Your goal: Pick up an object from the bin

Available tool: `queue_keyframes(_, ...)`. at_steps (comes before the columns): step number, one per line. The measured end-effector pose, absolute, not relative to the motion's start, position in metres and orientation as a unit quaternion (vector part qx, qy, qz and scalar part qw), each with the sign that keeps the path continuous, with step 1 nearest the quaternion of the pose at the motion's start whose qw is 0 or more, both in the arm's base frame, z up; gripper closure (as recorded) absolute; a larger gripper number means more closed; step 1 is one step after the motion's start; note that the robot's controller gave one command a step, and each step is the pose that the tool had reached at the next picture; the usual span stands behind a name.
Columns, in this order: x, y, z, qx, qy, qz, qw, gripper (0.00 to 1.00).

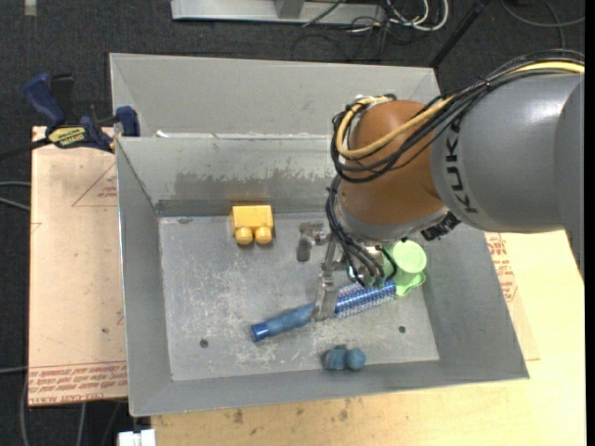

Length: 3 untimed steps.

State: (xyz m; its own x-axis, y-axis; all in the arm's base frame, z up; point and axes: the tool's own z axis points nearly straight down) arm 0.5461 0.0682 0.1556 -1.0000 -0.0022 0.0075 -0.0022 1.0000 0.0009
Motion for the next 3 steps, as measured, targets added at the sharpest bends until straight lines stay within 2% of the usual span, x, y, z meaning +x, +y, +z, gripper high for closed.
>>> queue_keyframes(1,0.518,0.086,0.065,-0.019,-1.000,0.000,0.004,0.00)
queue_keyframes(2,0.522,0.085,0.070,-0.021,-1.000,-0.001,0.000,1.00)
queue_keyframes(3,0.508,0.100,0.202,-0.033,-0.999,-0.002,-0.004,1.00)
